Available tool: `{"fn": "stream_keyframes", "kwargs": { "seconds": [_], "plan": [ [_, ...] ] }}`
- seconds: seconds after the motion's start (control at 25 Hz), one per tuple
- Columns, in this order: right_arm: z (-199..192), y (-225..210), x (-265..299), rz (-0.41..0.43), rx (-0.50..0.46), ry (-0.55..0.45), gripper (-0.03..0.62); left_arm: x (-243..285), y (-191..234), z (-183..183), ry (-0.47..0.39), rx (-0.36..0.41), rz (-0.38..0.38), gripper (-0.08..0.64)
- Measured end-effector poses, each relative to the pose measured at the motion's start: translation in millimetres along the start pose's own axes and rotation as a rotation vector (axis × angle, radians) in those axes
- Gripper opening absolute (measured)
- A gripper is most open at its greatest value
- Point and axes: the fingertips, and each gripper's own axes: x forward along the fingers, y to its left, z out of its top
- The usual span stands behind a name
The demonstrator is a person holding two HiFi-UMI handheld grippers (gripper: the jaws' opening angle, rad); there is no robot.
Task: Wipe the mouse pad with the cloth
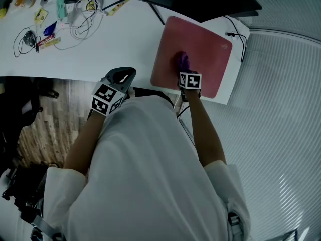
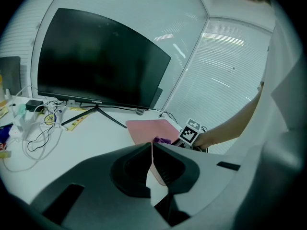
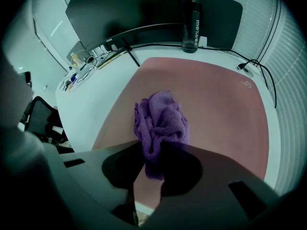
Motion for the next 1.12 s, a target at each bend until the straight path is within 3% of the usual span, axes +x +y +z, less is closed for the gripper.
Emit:
{"fn": "stream_keyframes", "kwargs": {
  "seconds": [1.12],
  "plan": [
    [31,93,18,0.066,-0.083,0.02,0.098,-29,46,-12,0.001,-0.037,0.0,0.023]
  ]
}}
